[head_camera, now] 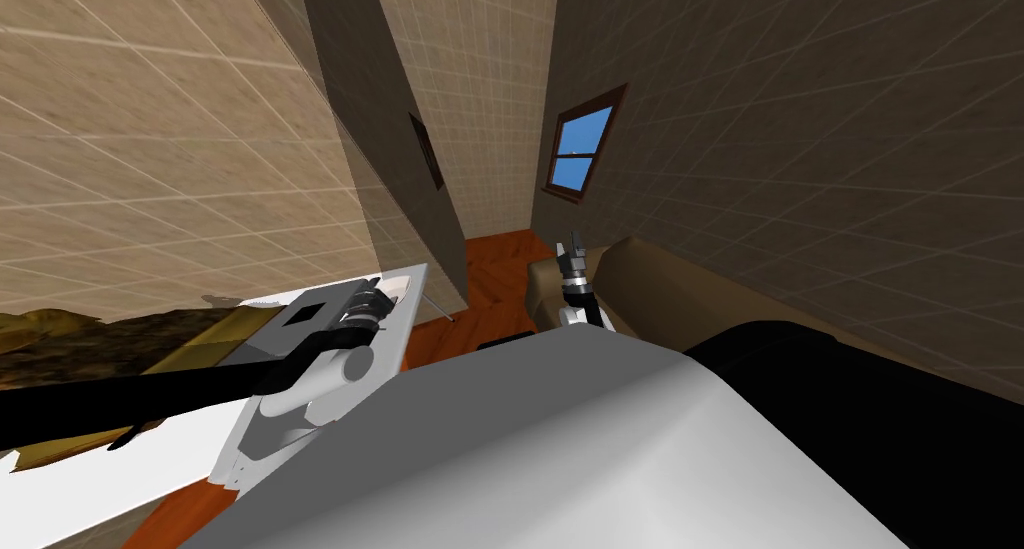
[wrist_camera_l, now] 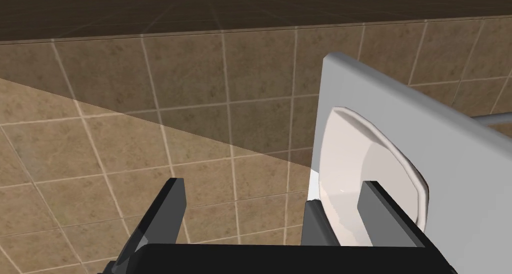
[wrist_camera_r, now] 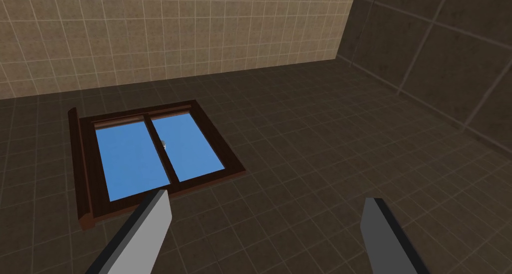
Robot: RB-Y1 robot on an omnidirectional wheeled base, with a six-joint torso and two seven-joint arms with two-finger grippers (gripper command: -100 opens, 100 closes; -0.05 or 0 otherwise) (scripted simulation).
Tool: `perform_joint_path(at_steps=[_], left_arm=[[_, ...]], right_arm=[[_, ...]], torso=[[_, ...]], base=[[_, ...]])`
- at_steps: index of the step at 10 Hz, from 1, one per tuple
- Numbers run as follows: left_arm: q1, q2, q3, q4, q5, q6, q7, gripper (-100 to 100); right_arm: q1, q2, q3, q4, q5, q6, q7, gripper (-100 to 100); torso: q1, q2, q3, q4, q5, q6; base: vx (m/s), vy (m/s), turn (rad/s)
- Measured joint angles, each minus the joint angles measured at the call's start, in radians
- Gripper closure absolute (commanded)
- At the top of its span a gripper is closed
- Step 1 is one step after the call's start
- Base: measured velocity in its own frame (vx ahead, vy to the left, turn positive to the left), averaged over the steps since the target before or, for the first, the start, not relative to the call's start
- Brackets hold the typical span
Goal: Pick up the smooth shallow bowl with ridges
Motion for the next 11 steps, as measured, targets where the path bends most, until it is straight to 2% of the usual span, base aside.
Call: perform_joint_path(at_steps=[2, 3, 6, 11], left_arm=[[0.0, 0.003, 0.015, -0.001, 0.004, 0.055, 0.009, -100], [0.001, -0.007, 0.018, -0.005, -0.004, 0.083, 0.012, -100], [0.001, 0.001, 0.037, -0.002, 0.004, 0.152, 0.024, -100], [0.022, -0.004, 0.066, -0.016, 0.01, 0.27, 0.043, -100]], right_arm=[[0.0, 0.0, 0.0, 0.0, 0.0, 0.0, 0.0, 0], [0.0, 0.0, 0.0, 0.0, 0.0, 0.0, 0.0, 0], [0.0, 0.0, 0.0, 0.0, 0.0, 0.0, 0.0, 0], [0.0, 0.0, 0.0, 0.0, 0.0, 0.0, 0.0, 0]], torso=[[0.0, 0.0, 0.0, 0.0, 0.0, 0.0], [0.0, 0.0, 0.0, 0.0, 0.0, 0.0], [0.001, 0.0, 0.0, 0.0, 0.0, 0.0], [0.001, 0.0, 0.0, 0.0, 0.0, 0.0]], base=[[0.003, 0.036, -0.067], [0.007, 0.037, -0.046], [0.014, 0.048, -0.079], [0.009, 0.045, -0.059]])
